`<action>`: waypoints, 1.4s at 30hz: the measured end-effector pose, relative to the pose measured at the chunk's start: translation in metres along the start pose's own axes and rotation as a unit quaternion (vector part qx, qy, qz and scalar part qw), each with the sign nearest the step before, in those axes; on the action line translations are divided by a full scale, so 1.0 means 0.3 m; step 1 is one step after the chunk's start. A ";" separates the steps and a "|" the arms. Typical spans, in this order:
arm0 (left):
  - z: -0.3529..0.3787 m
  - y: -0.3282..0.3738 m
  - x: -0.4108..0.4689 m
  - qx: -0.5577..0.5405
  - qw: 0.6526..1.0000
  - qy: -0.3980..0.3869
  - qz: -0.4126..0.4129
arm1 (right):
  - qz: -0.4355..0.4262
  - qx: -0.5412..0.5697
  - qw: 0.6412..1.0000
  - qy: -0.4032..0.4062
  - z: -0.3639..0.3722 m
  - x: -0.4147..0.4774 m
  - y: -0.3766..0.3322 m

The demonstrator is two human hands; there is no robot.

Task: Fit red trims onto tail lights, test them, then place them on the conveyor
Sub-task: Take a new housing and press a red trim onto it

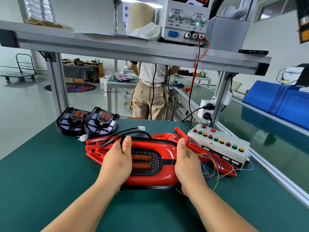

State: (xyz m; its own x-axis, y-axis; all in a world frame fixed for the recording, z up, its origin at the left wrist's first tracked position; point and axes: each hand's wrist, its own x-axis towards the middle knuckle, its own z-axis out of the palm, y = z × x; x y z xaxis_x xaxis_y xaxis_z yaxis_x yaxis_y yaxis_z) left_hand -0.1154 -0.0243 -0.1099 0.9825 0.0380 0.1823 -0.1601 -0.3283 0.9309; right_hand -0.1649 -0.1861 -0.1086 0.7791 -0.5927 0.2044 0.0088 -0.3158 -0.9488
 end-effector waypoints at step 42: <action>-0.127 0.002 0.062 -0.311 0.924 -0.186 -0.124 | 0.122 0.311 0.871 -0.359 -0.075 0.040 0.023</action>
State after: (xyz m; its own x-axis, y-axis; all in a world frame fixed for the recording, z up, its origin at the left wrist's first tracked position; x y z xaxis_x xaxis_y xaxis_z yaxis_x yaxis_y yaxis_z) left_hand -0.1007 0.0123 -0.0939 0.9428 -0.3249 -0.0745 0.1636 0.2564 0.9526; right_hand -0.1696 -0.2119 -0.1072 0.9947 0.1019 -0.0130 -0.0481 0.3498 -0.9356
